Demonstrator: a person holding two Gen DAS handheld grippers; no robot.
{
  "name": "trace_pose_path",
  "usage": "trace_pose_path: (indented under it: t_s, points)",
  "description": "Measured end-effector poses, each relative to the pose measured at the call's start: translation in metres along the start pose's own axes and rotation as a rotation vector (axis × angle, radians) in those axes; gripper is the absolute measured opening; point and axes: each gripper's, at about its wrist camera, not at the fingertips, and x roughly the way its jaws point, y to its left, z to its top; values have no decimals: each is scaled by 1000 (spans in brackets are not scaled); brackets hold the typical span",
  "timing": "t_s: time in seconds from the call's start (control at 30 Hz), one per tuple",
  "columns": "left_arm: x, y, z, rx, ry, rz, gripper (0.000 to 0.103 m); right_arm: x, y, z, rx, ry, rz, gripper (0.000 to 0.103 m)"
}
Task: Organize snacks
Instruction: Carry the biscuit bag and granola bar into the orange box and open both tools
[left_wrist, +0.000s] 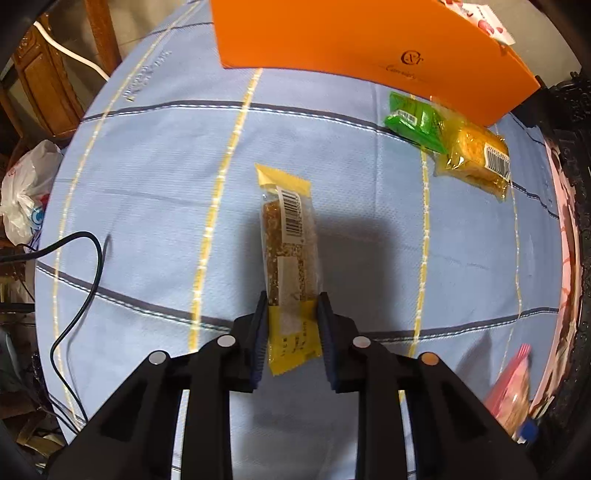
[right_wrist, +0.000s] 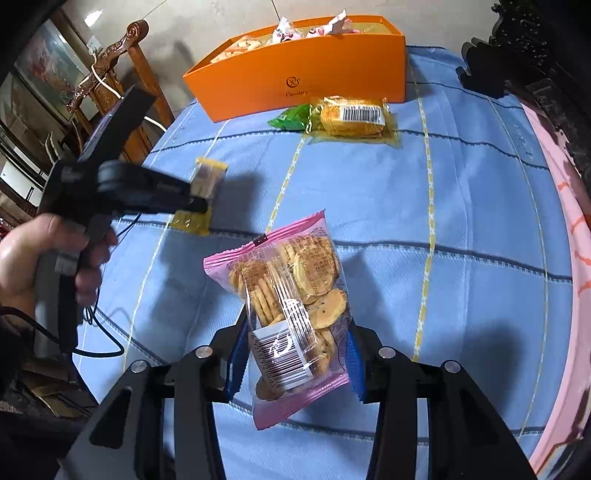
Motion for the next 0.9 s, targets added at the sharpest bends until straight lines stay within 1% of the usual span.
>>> trace_pose_path:
  t_s: [0.07,0.2,0.27,0.33,0.4,0.5,0.63,0.67,0.7,0.87,0.9]
  points:
    - [-10,1,-4,14,-21,-18,11,1,1,7,-1,-8,0,45]
    - [-20,7,-6,39,-45,-19,11,5,1,22,-3,-17,-6,45]
    - [-14,12,-4,31,-15,-40,11,12,1,29,-6,-7,-15,45]
    - [-9,22,-3,21,-10,-62,13,17,1,33,-3,0,-14,45]
    - [2,23,-3,26,7,-66,14,20,4,36,-6,3,-9,45]
    - [16,23,4,2,34,-75,16,25,7,39,-16,16,-6,45]
    - [19,12,9,32,22,-42,16,34,4,42,-5,39,-15,45]
    - [19,9,10,45,16,-30,13,37,2,43,-1,44,-20,45]
    - [20,5,10,61,9,-17,12,40,1,43,4,48,-24,45]
    - [17,-6,4,113,12,6,11,46,0,47,13,51,-26,45]
    - [13,-8,2,123,3,13,11,46,1,49,9,48,-25,45]
